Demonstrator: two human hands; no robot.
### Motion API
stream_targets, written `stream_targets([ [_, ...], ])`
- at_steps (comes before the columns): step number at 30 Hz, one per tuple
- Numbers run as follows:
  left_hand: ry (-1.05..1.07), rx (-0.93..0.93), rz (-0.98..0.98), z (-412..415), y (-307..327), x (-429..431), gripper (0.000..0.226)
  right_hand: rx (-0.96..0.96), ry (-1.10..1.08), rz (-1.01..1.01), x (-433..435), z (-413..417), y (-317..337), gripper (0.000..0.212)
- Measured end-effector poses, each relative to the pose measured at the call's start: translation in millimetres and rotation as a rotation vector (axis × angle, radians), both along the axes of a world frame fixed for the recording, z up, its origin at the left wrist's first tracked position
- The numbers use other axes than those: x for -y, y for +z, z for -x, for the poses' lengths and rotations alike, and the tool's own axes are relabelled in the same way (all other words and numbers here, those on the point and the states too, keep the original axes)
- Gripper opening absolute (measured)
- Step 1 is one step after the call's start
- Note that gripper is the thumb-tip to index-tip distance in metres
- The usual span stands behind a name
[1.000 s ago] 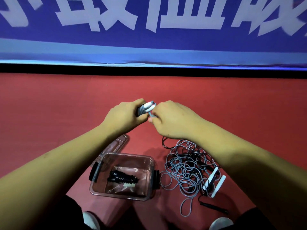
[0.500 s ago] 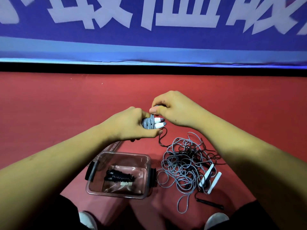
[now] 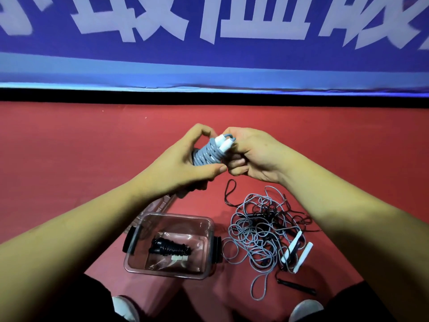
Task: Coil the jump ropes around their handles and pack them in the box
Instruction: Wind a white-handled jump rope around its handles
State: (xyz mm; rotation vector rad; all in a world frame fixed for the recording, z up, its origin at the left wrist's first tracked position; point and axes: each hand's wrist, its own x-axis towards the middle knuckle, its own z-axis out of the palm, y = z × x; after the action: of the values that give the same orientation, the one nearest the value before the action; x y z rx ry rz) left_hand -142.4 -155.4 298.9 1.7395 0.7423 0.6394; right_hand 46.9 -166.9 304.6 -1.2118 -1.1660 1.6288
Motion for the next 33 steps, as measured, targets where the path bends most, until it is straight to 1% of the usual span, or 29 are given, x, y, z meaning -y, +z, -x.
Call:
stream_targets([
  [2, 0.031, 0.061, 0.019, -3.1, -0.6, -1.0, 0.046, -0.011, -0.009, -0.03, 0.2, -2.5, 0.5, 0.019],
  [4, 0.082, 0.104, 0.043, -6.8, -2.0, -3.8, 0.042, 0.059, -0.023, -0.102, 0.1, -5.5, 1.4, 0.018],
  [5, 0.103, 0.116, 0.061, -7.6, -2.0, -5.9, 0.04, 0.125, -0.028, -0.149, -0.3, -7.2, 2.0, 0.017],
  [6, 0.118, 0.117, 0.075, -7.0, -1.5, -7.9, 0.038, 0.22, -0.03, -0.207, -0.1, -8.4, 3.1, 0.016],
  [7, 0.125, 0.109, 0.084, -6.9, -0.9, -9.5, 0.037, 0.357, -0.03, -0.282, 1.4, -10.2, 4.7, 0.016],
  [9, 0.132, 0.078, 0.105, -6.7, -0.2, -11.4, 0.035, 0.715, -0.01, -0.462, 4.3, -13.7, 6.2, 0.016],
  [11, 0.143, 0.039, 0.141, -9.0, -1.9, -11.0, 0.034, 0.992, 0.022, -0.593, 5.9, -16.4, 3.8, 0.016],
  [14, 0.134, 0.001, 0.208, -13.4, -5.8, -11.8, 0.031, 1.208, 0.051, -0.664, 8.6, -15.6, 0.2, 0.015],
  [18, 0.111, -0.007, 0.315, -16.0, -6.8, -15.4, 0.03, 1.462, 0.042, -0.733, 13.9, -8.8, 2.3, 0.024],
  [21, 0.112, -0.023, 0.312, -17.3, -7.5, -13.8, 0.029, 1.526, 0.068, -0.807, 17.5, -6.5, 5.6, 0.025],
  [23, 0.098, -0.073, 0.263, -15.2, -6.6, -14.4, 0.028, 1.512, 0.082, -0.81, 17.8, -7.7, 6.7, 0.026],
  [25, 0.062, -0.133, 0.227, -9.5, -5.7, -16.8, 0.027, 1.464, 0.12, -0.841, 18.9, -10.8, 7.8, 0.027],
  [28, -0.006, -0.192, 0.272, -1.1, -8.0, -19.8, 0.029, 1.383, 0.155, -0.962, 19.8, -14.4, 9.7, 0.028],
  [30, -0.046, -0.24, 0.268, 2.2, -9.8, -19.9, 0.03, 1.349, 0.234, -0.963, 19.6, -11.2, 10.0, 0.028],
  [32, -0.075, -0.316, 0.197, 3.5, -9.9, -19.8, 0.025, 1.282, 0.307, -0.926, 19.2, -6.1, 7.4, 0.03],
  [33, -0.086, -0.363, 0.139, 3.5, -10.2, -19.9, 0.02, 1.259, 0.308, -0.902, 18.5, -4.4, 6.3, 0.032],
])
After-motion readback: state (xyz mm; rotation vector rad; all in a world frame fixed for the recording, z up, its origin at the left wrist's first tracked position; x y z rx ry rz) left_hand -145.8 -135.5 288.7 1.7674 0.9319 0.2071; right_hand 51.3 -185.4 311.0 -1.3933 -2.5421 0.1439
